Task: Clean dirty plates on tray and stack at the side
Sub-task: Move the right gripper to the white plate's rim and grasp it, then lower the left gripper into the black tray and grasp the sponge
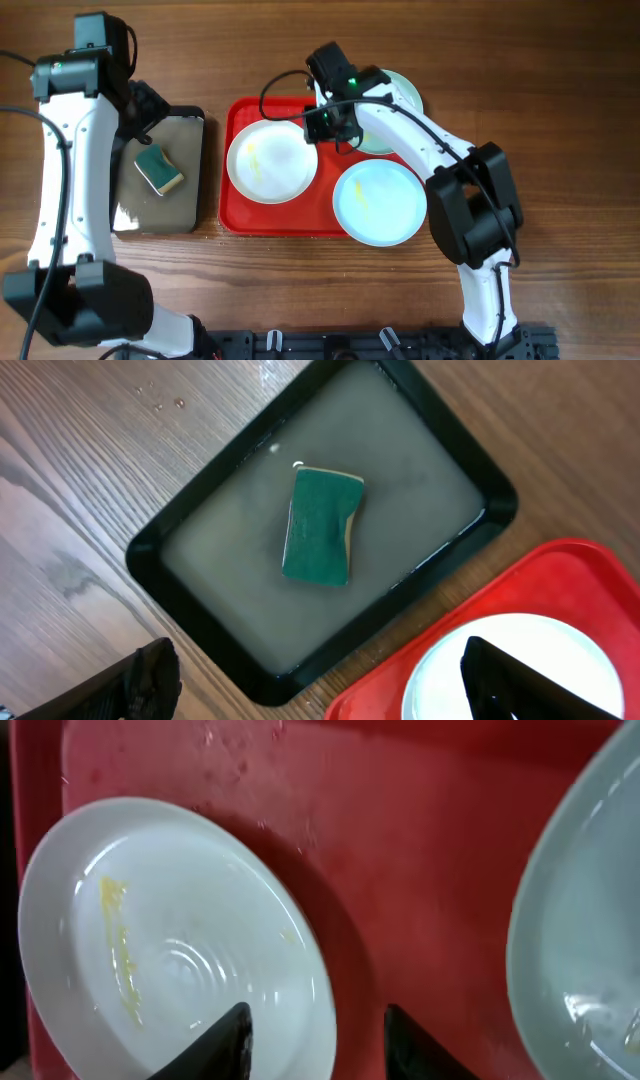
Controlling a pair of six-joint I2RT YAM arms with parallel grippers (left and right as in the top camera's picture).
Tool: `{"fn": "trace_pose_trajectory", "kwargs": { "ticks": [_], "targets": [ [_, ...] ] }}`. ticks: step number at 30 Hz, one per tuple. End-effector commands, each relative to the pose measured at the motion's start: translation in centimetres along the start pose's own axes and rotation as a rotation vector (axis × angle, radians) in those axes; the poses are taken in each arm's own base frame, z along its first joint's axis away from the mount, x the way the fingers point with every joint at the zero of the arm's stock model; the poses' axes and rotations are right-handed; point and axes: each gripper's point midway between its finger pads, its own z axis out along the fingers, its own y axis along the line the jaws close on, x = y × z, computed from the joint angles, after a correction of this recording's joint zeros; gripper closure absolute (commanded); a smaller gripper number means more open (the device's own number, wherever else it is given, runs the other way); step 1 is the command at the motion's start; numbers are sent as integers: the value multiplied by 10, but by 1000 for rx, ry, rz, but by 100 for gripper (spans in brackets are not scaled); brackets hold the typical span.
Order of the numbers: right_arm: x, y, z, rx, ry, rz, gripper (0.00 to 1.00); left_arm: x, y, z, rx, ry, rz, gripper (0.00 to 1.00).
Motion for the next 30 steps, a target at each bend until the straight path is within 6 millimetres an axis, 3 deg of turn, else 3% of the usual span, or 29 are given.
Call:
{"fn": "trace_pose_trajectory", "kwargs": {
  "ticks": [1,6,13,15,19,21,30],
  "targets": [
    [2,-9,20,35,32,-29,61,0,3,13,-34,8,-19,12],
    [15,-15,44,38,95,12,68,-5,-1,13,-22,-14,-25,12],
    [21,-11,49,39,108,88,76,-7,1,13,-33,-23,-25,11],
    [30,-8,54,46,123,134,86,-7,1,13,-33,-23,-25,10],
    [35,-4,55,62,131,171,89,-6,1,14,-35,-21,-40,11],
    [36,-5,55,85,124,183,96,-5,2,16,-42,-13,-75,10],
    [35,-6,56,94,118,198,96,7,10,70,-104,2,-85,17]
  ]
}}
